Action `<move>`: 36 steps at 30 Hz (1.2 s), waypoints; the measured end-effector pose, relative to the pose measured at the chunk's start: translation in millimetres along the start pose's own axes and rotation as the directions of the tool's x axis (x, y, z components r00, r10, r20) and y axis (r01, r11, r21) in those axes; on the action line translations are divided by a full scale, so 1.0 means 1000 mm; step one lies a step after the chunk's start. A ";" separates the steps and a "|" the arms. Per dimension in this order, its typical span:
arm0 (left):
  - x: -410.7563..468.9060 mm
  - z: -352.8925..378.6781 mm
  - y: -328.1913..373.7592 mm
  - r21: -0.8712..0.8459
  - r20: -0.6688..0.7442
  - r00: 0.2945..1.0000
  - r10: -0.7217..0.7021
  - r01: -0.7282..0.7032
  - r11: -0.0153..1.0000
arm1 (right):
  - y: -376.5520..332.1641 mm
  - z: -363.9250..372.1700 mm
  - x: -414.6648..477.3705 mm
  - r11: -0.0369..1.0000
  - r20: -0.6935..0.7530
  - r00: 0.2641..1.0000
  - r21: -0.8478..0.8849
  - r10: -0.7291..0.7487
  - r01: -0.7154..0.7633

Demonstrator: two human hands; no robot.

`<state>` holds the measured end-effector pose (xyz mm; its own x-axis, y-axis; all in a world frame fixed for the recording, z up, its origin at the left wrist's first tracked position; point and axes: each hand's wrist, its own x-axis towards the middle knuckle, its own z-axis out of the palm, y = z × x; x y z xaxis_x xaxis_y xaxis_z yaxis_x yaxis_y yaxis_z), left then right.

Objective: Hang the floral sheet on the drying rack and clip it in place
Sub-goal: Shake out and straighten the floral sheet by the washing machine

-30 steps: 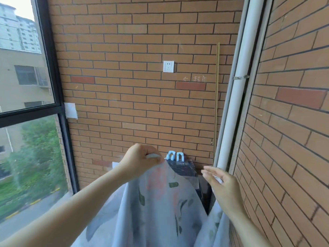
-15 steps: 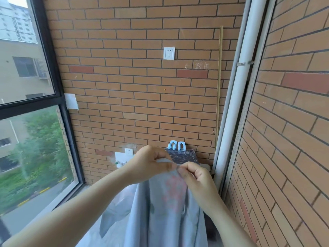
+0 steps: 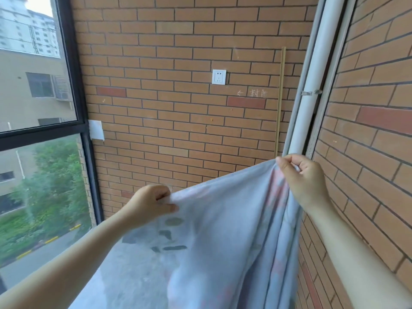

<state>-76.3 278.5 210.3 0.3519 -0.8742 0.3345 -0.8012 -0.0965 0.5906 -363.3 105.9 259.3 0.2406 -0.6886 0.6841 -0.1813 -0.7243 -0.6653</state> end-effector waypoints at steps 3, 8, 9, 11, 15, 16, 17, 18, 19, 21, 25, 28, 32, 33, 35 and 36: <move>0.010 -0.016 -0.005 0.008 -0.060 0.995 -0.082 0.082 0.997 | -0.005 -0.016 0.023 0.994 -0.029 0.999 -0.104 -0.036 0.033; 0.041 -0.040 0.001 -0.050 -0.194 0.967 -0.164 0.157 0.986 | -0.020 -0.033 0.050 0.980 0.037 0.996 -0.178 -0.078 0.084; 0.049 -0.046 0.004 -0.044 -0.254 0.955 -0.152 0.146 0.988 | -0.025 -0.035 0.054 0.984 0.070 0.995 -0.161 -0.067 0.077; 0.065 -0.063 0.013 -0.046 -0.354 0.927 -0.124 0.115 0.992 | -0.029 -0.035 0.060 0.989 0.134 0.991 -0.140 -0.017 0.036; 0.094 -0.098 0.032 0.069 -0.480 0.877 -0.020 0.061 0.996 | -0.025 -0.026 0.069 0.984 0.142 0.990 -0.178 0.004 0.022; 0.101 -0.106 0.038 0.109 -0.502 0.865 0.013 0.049 0.993 | -0.025 -0.023 0.072 0.981 0.091 0.996 -0.192 -0.016 0.033; 0.107 -0.114 0.046 0.140 -0.534 0.844 0.050 0.030 0.990 | -0.027 -0.022 0.076 0.977 0.027 0.999 -0.209 -0.043 0.048; 0.112 -0.122 0.054 0.156 -0.566 0.821 0.081 0.010 0.988 | -0.032 -0.021 0.082 0.972 -0.038 0.997 -0.228 -0.070 0.060; 0.116 -0.130 0.063 0.160 -0.595 0.797 0.105 -0.011 0.987 | -0.039 -0.022 0.089 0.968 -0.095 0.990 -0.241 -0.102 0.076; 0.126 -0.146 0.076 0.142 -0.638 0.759 0.130 -0.050 0.989 | -0.060 -0.026 0.110 0.958 -0.182 0.968 -0.257 -0.176 0.126; 0.135 -0.173 0.096 0.109 -0.675 0.719 0.165 -0.124 0.986 | -0.110 -0.045 0.154 0.930 -0.318 0.891 -0.281 -0.323 0.237; 0.134 -0.191 0.106 0.086 -0.723 0.665 0.188 -0.184 0.979 | -0.142 -0.053 0.170 0.907 -0.395 0.825 -0.287 -0.405 0.308; 0.123 -0.192 0.091 0.071 -0.739 0.656 0.154 -0.151 0.986 | -0.129 -0.041 0.169 0.892 -0.198 0.921 -0.381 -0.336 0.244; 0.120 -0.191 0.089 0.068 -0.738 0.658 0.152 -0.152 0.986 | -0.123 -0.038 0.166 0.890 -0.192 0.926 -0.392 -0.326 0.232; 0.117 -0.193 0.094 0.072 -0.749 0.636 0.187 -0.202 0.977 | -0.119 -0.037 0.163 0.891 -0.273 0.891 -0.382 -0.363 0.246; 0.117 -0.196 0.099 0.083 -0.757 0.621 0.203 -0.217 0.973 | -0.121 -0.037 0.163 0.896 -0.323 0.868 -0.364 -0.377 0.254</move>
<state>-20.0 259.7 451.6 0.4226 -0.2021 0.8835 -0.8956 0.0560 0.4412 -337.9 79.7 462.6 -0.0309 -0.3364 0.9412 -0.4487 -0.8368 -0.3138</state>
